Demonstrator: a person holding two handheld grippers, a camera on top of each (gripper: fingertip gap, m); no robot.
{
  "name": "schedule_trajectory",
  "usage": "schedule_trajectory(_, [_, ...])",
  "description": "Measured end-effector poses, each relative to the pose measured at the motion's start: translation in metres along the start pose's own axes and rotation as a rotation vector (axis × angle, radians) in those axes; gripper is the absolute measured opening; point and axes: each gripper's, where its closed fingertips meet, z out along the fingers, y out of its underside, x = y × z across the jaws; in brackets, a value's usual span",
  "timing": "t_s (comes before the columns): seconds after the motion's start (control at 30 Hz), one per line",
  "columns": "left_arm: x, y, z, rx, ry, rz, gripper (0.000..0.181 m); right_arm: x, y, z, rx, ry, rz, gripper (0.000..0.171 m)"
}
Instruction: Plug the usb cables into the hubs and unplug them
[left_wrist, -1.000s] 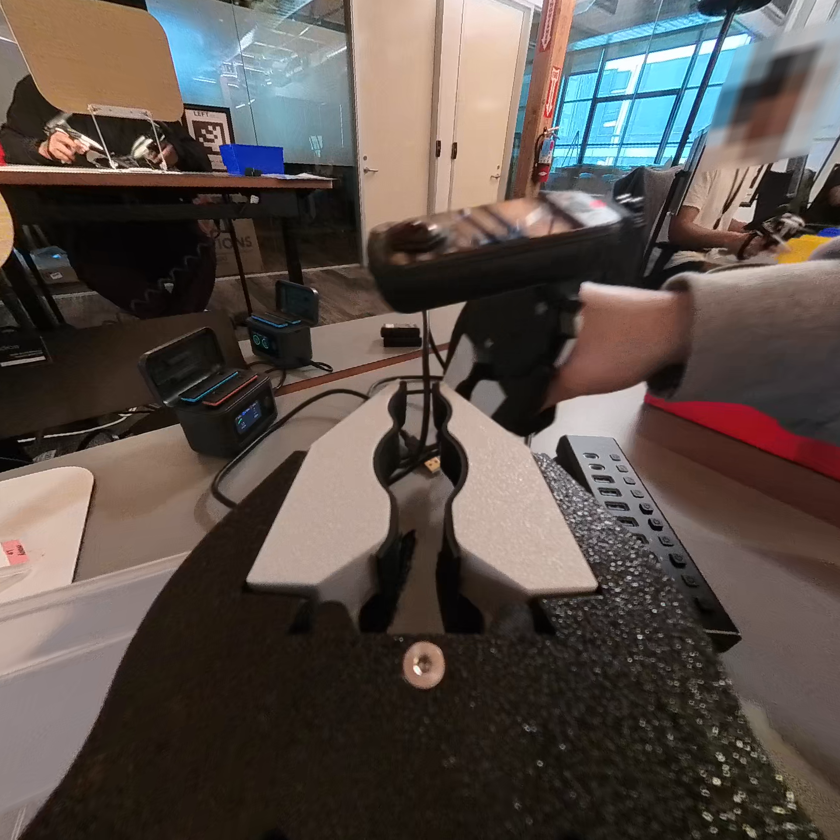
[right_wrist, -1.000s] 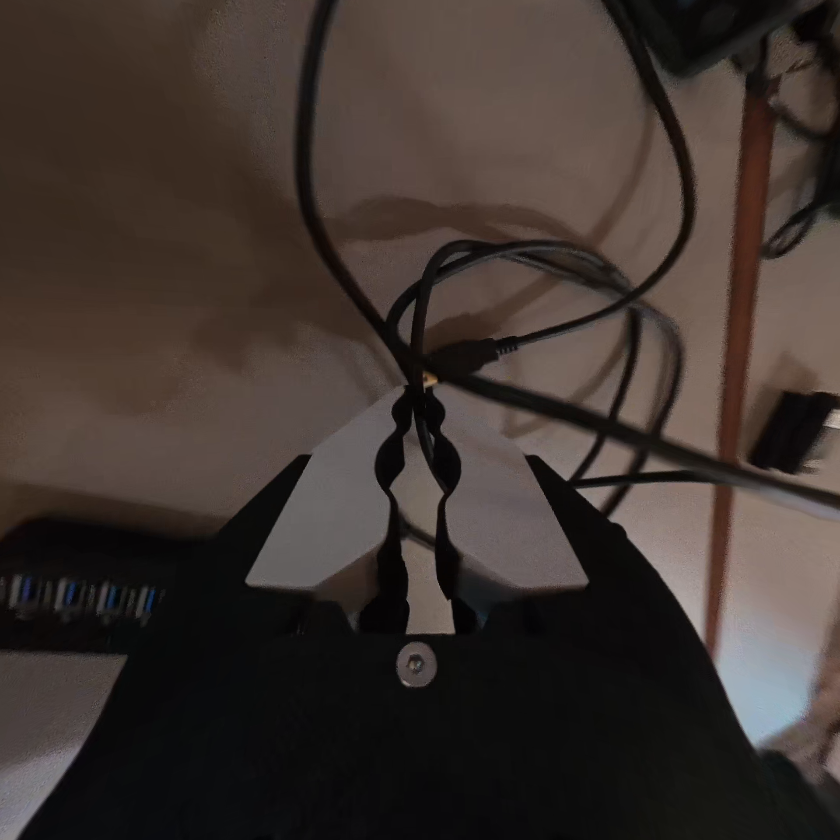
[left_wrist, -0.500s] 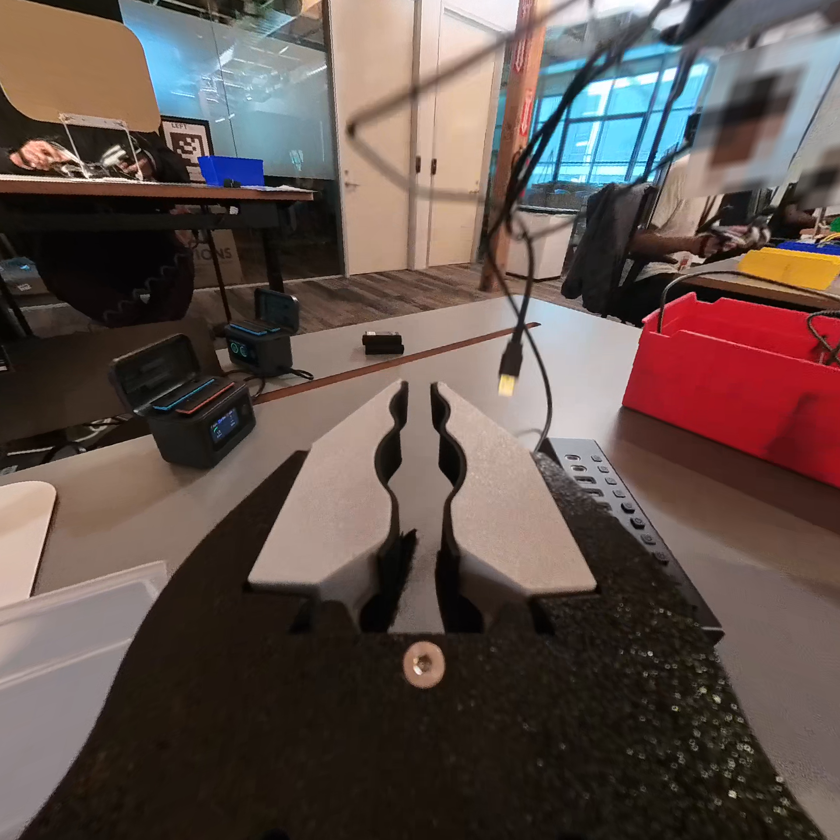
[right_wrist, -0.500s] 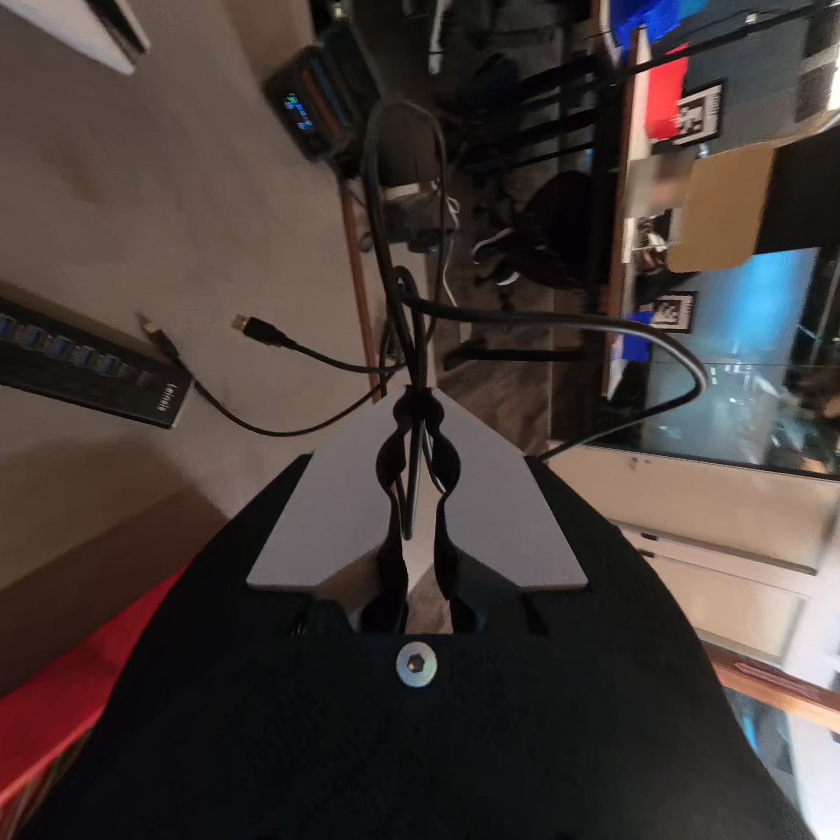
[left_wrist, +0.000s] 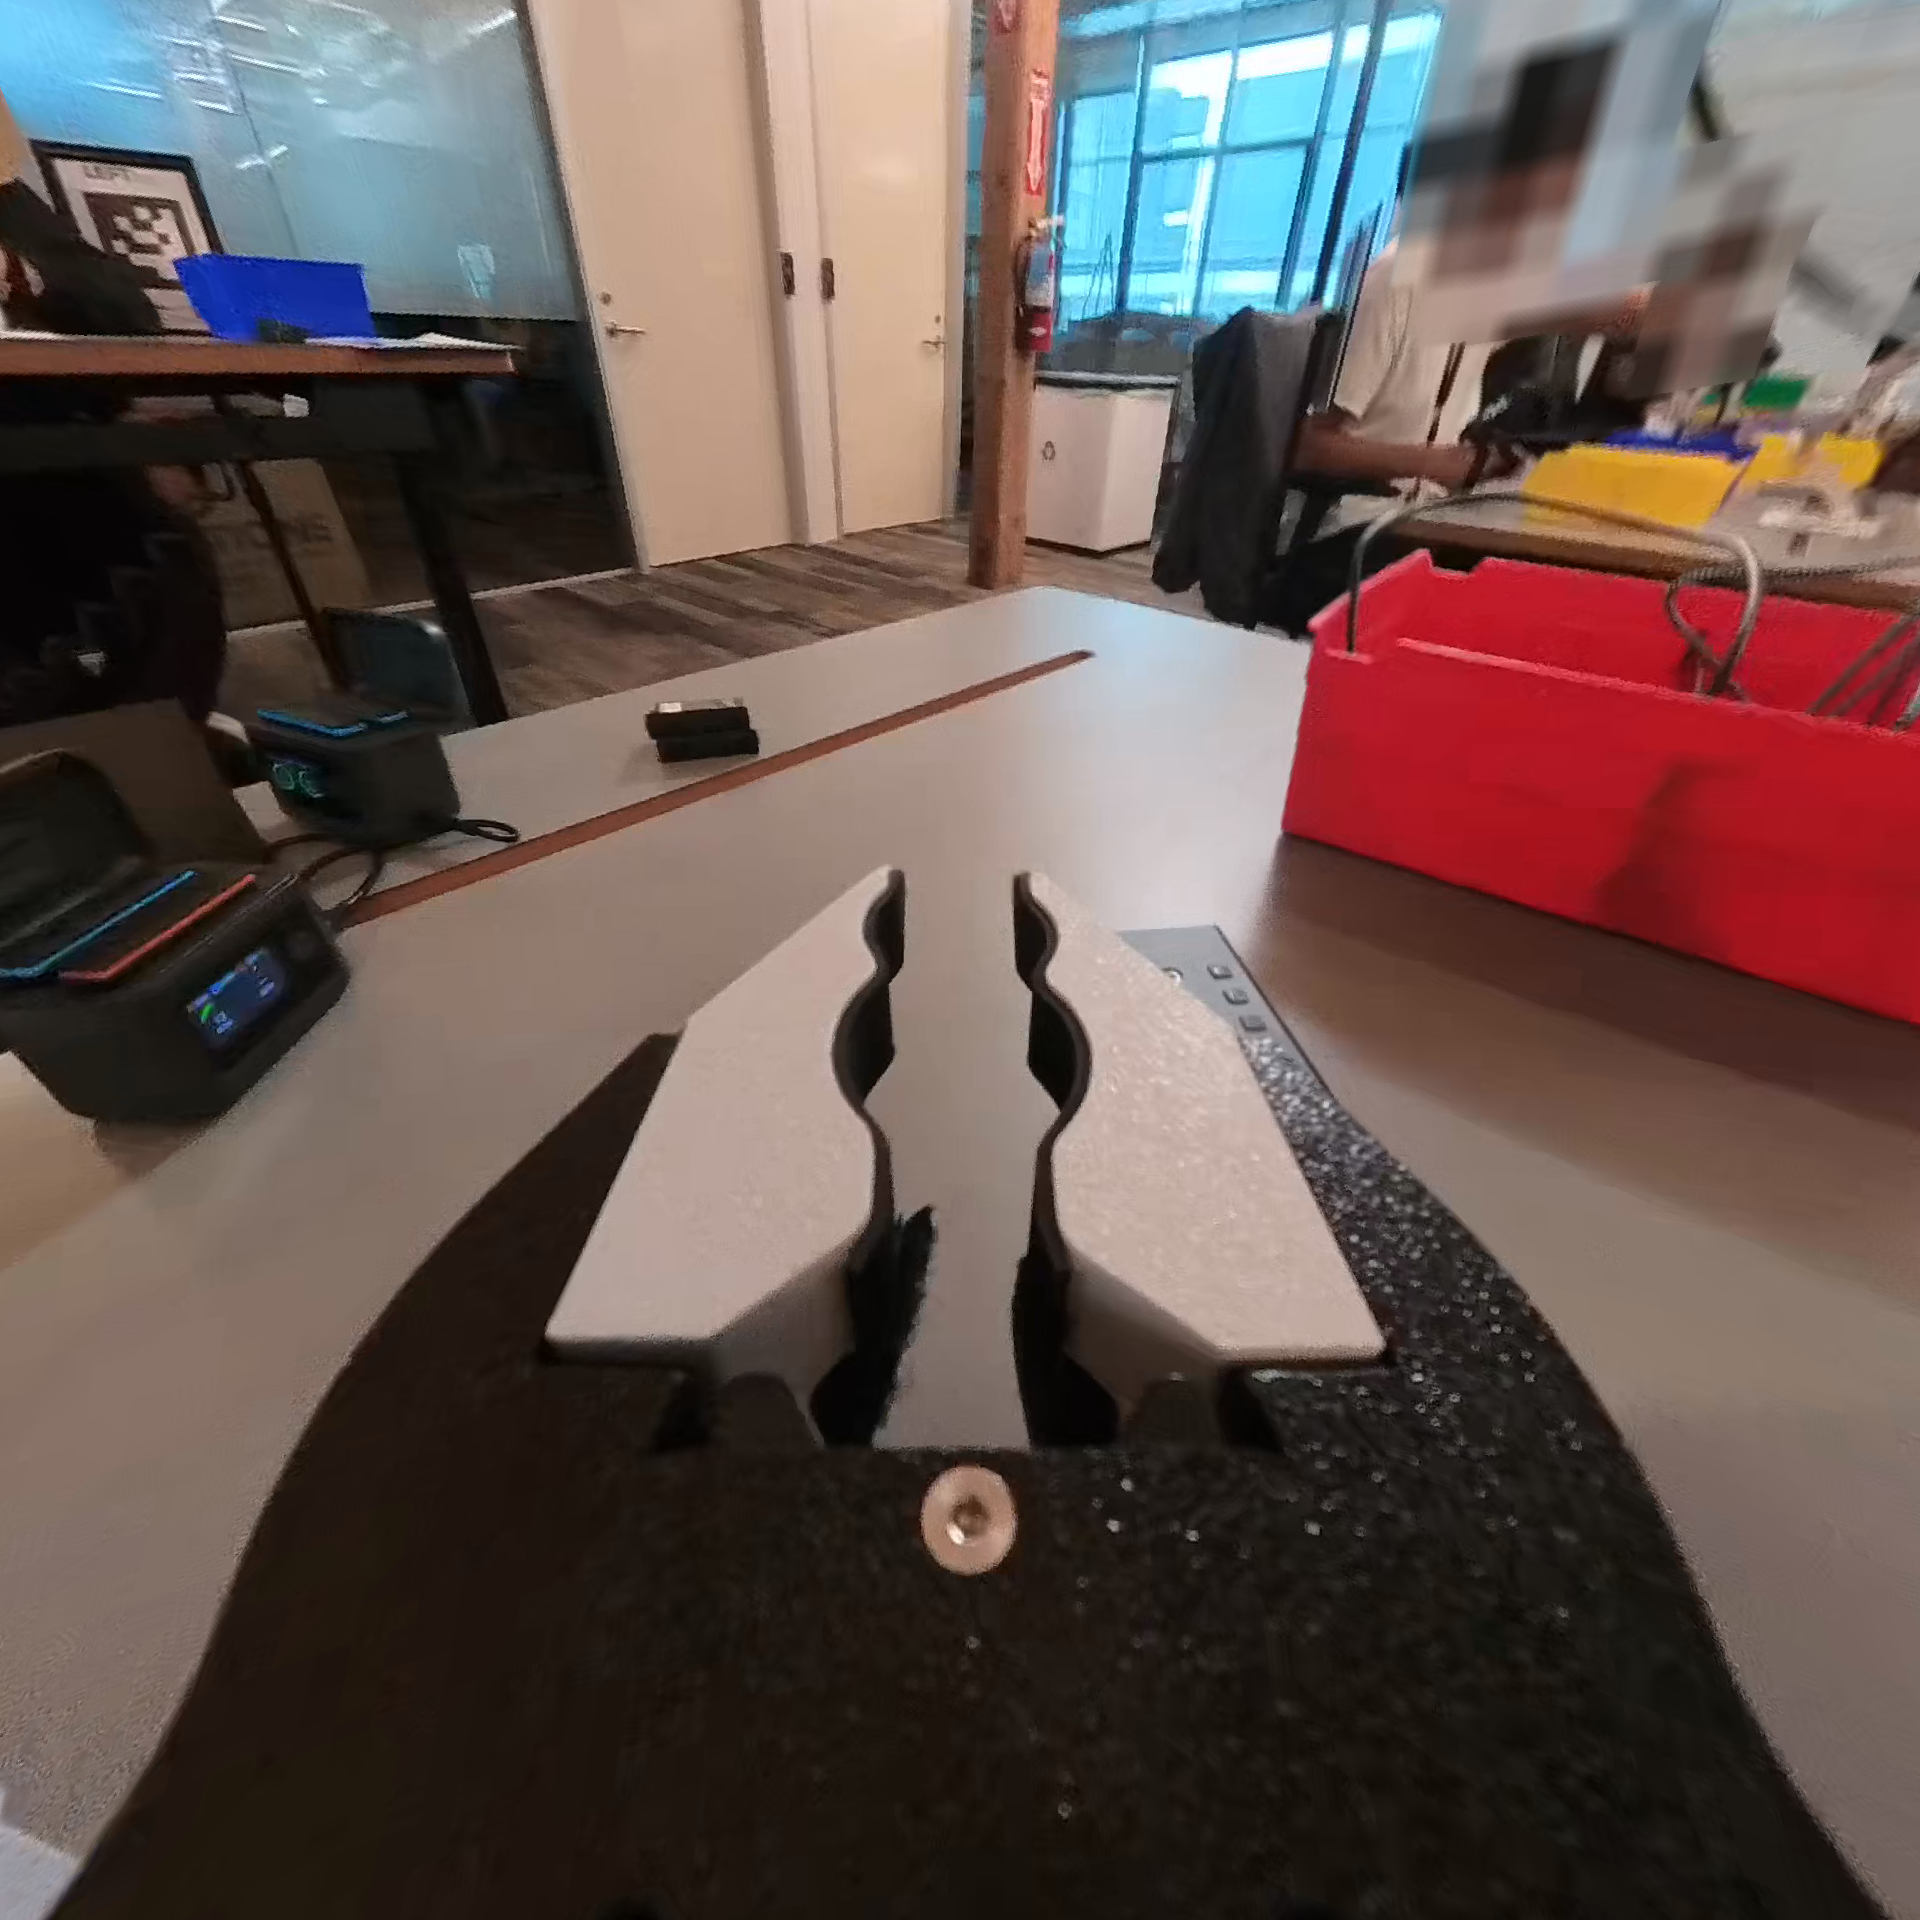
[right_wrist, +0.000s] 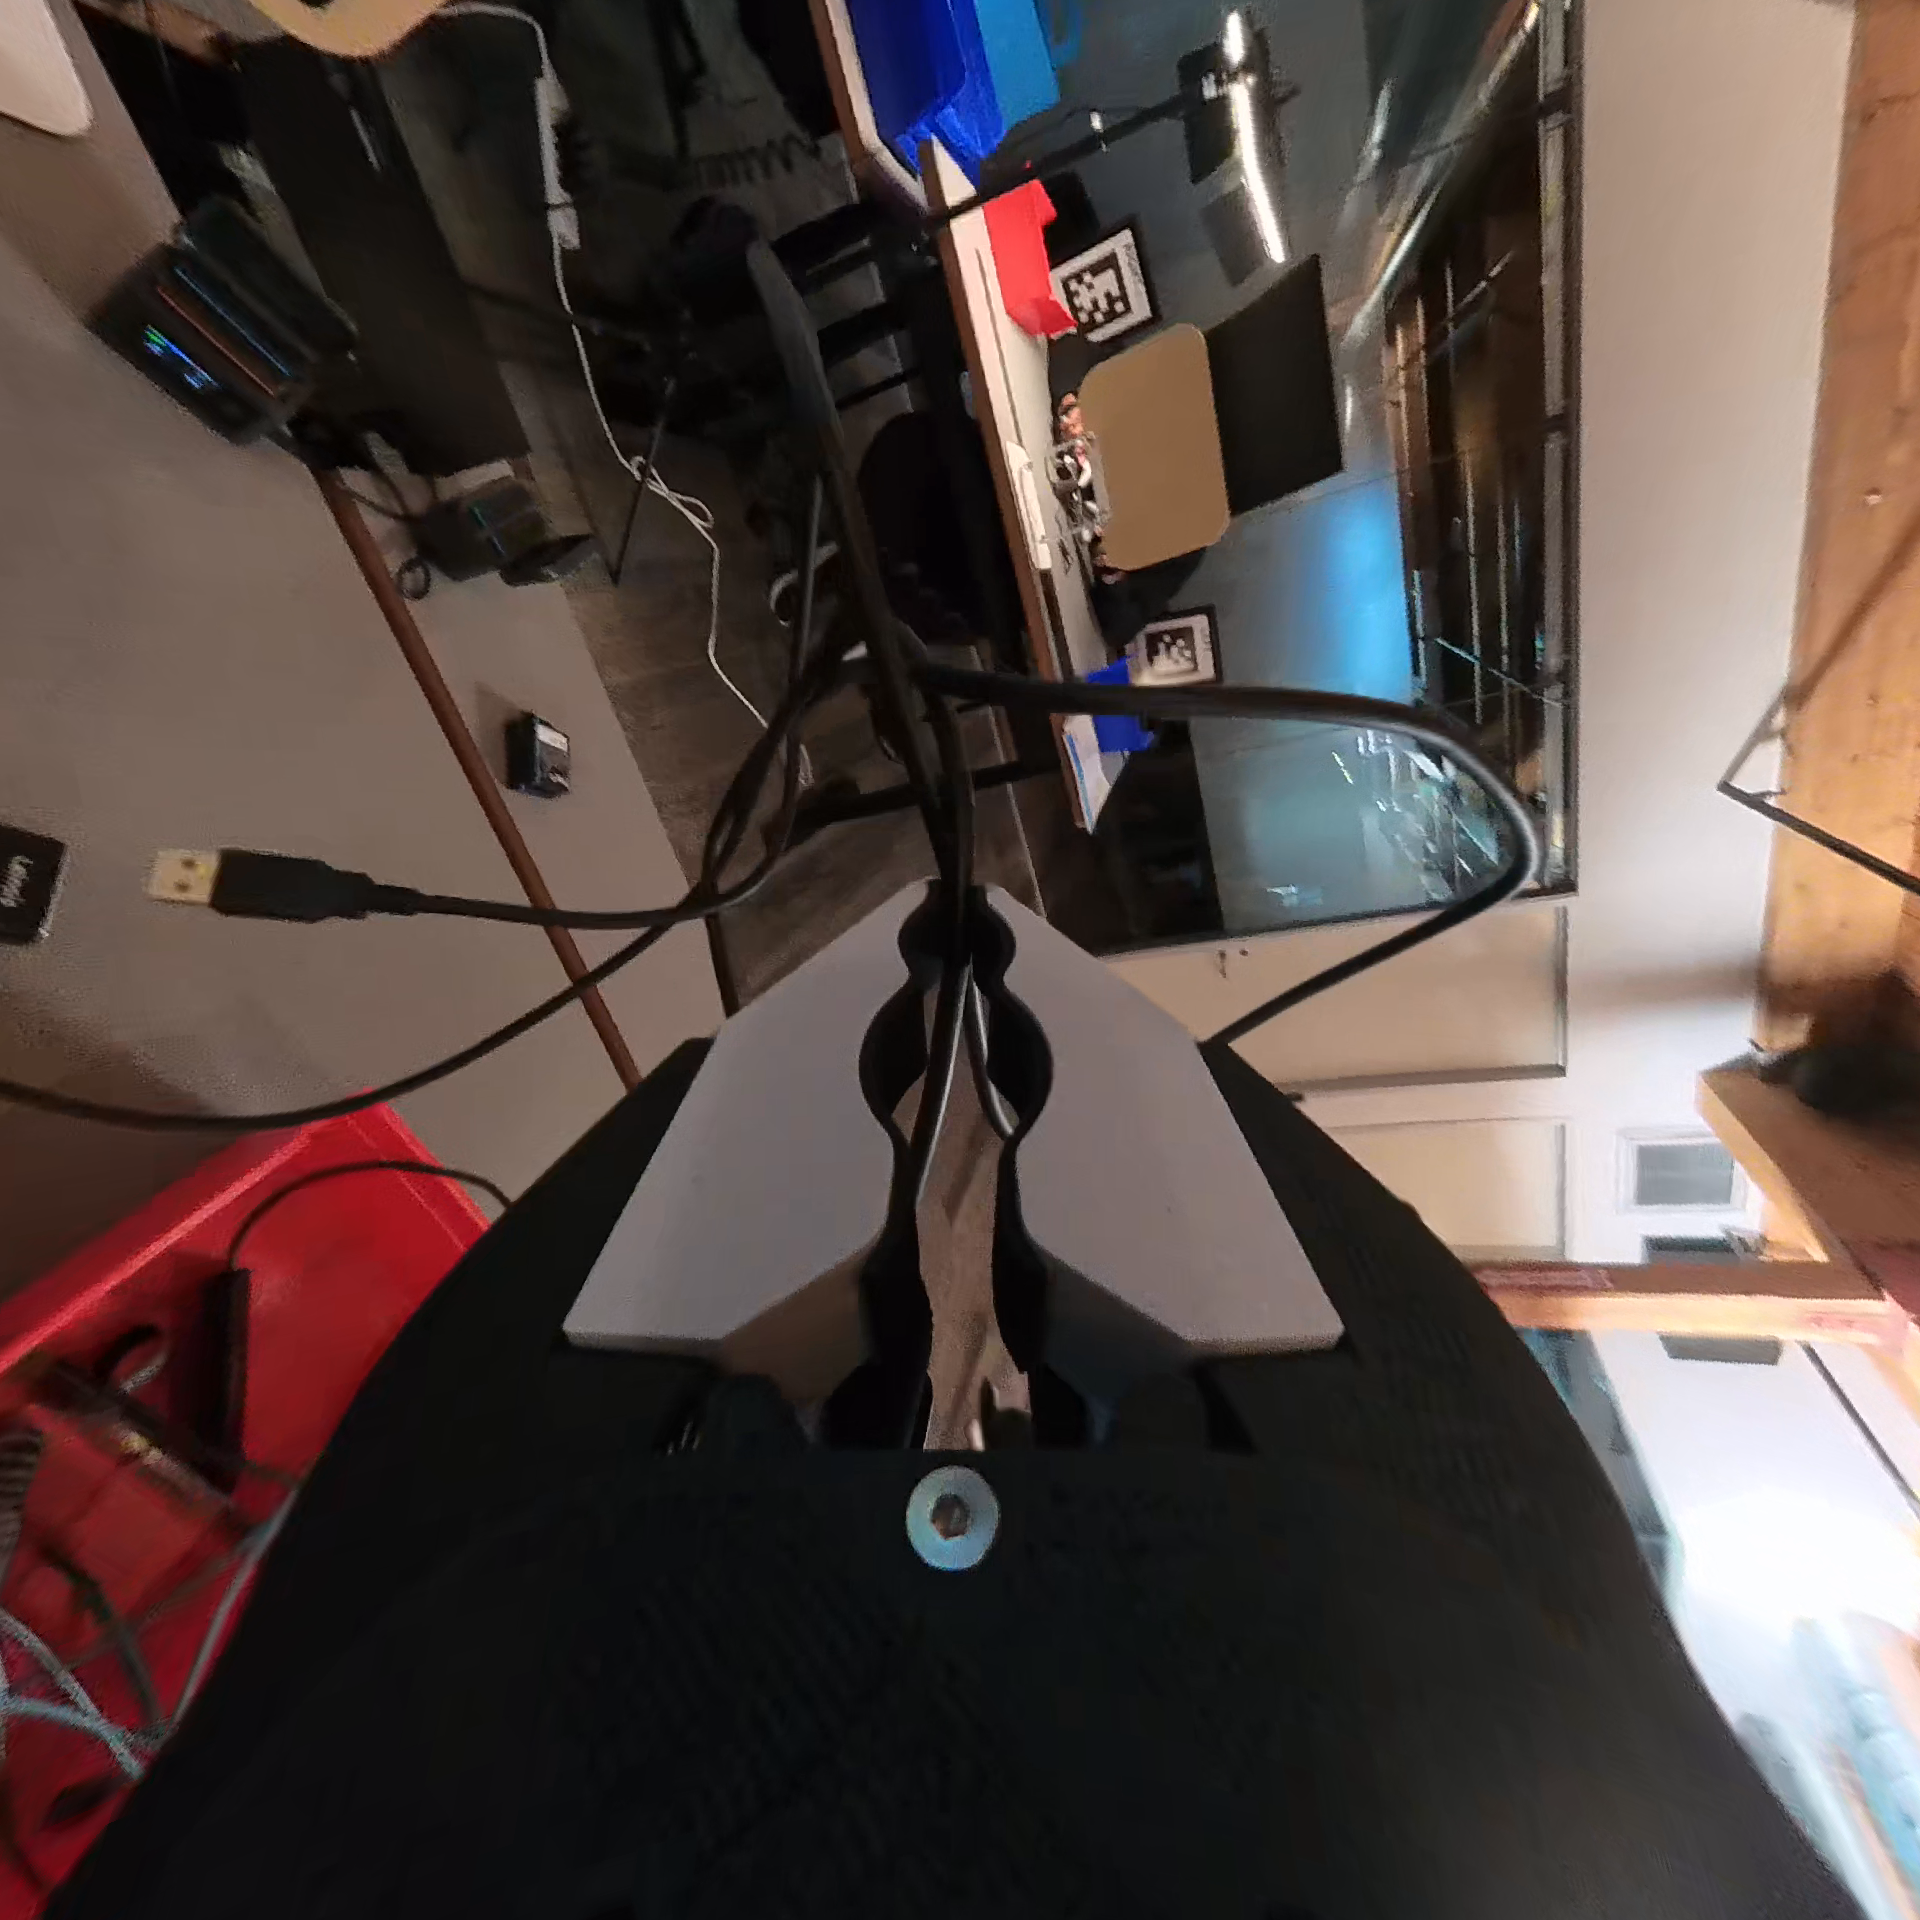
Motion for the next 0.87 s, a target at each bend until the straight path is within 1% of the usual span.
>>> schedule_trajectory(0.03, [0.004, 0.003, 0.002, -0.018, -0.004, 0.039, 0.018, 0.007, 0.004, -0.007, -0.017, 0.012, -0.010, 0.002])
schedule_trajectory(0.13, [0.012, 0.011, 0.006, -0.069, -0.025, 0.160, 0.015, 0.022, 0.023, -0.029, -0.063, 0.026, -0.014, 0.002])
schedule_trajectory(0.2, [0.014, 0.014, 0.008, -0.082, -0.025, 0.190, 0.014, 0.028, 0.038, -0.044, -0.085, 0.025, -0.006, 0.002])
schedule_trajectory(0.43, [0.007, 0.019, 0.008, -0.081, -0.026, 0.125, 0.014, 0.032, 0.101, -0.088, -0.138, 0.045, 0.014, 0.002])
schedule_trajectory(0.6, [0.002, 0.022, 0.008, -0.080, -0.025, 0.073, 0.013, 0.017, 0.141, -0.112, -0.159, 0.061, 0.012, 0.002])
schedule_trajectory(0.7, [-0.001, 0.023, 0.007, -0.077, -0.027, 0.050, 0.013, 0.003, 0.161, -0.123, -0.155, 0.043, 0.035, 0.002])
schedule_trajectory(0.87, [-0.003, 0.024, 0.007, -0.073, -0.025, 0.019, 0.013, -0.035, 0.192, -0.125, -0.164, -0.002, 0.052, 0.002])
